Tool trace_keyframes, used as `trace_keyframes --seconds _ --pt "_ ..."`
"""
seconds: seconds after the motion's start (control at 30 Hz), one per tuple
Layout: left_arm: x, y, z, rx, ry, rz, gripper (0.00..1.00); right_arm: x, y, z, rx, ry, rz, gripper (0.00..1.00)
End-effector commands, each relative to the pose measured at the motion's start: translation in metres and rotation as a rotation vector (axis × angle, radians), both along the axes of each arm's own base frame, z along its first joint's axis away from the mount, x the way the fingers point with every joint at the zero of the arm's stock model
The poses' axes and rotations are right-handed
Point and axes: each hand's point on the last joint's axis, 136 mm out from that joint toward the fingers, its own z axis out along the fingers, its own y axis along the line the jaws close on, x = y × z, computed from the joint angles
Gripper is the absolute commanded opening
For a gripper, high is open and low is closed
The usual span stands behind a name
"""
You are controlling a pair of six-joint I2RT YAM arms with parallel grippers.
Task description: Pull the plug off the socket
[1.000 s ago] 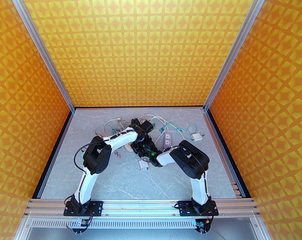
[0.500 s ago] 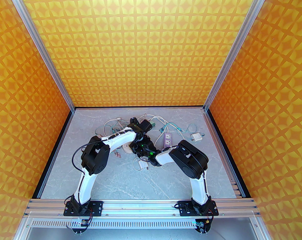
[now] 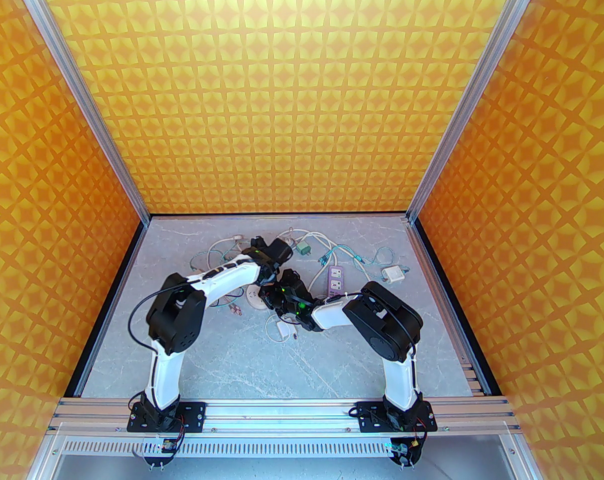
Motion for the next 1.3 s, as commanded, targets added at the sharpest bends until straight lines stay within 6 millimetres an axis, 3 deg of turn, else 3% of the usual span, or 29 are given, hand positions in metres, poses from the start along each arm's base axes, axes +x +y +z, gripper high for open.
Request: trace_keyframes --seconds 0.0,0.1,0.17,0.33,0.47,0.77,0.87,1.0,1.07,1.17,1.27 --pt "0.014 0.031 0.074 -0.130 -0.109 0.033 0.35 -0.025 -0.056 -0.087 -0.234 0.250 -0.081 0.03" --pt "0.020 0.052 0.081 -0.157 -0.118 0.059 0.35 -0.014 -0.052 -0.059 -0.209 0.177 -0.066 0.08" --pt "0.025 0.056 0.085 -0.183 -0.123 0.053 0.35 -0.005 -0.054 -0.036 -0.205 0.111 -0.064 0.13" --pt "0.040 0.042 0.087 -0.208 -0.105 0.012 0.36 0.006 -0.089 0.020 -0.311 -0.028 -0.102 0.27" --pt "0.051 0.028 0.078 -0.240 -0.092 -0.003 0.38 0.008 -0.117 0.051 -0.335 -0.090 -0.139 0.35" --pt "0.070 -0.043 0.054 -0.249 -0.031 -0.161 0.44 0.003 -0.165 0.093 -0.459 -0.200 -0.178 0.51" --pt "0.072 -0.068 0.040 -0.251 -0.001 -0.206 0.46 -0.001 -0.182 0.101 -0.493 -0.217 -0.204 0.55" --pt "0.074 -0.091 0.020 -0.262 0.037 -0.236 0.52 -0.007 -0.202 0.105 -0.525 -0.232 -0.245 0.67" --pt "0.076 -0.097 0.011 -0.271 0.054 -0.249 0.60 -0.010 -0.208 0.106 -0.543 -0.235 -0.254 0.76" --pt "0.078 -0.099 0.007 -0.268 0.063 -0.256 0.75 -0.013 -0.213 0.107 -0.561 -0.244 -0.257 0.79" --pt "0.079 -0.097 0.024 -0.278 0.038 -0.257 0.93 -0.014 -0.220 0.110 -0.585 -0.256 -0.267 0.86"
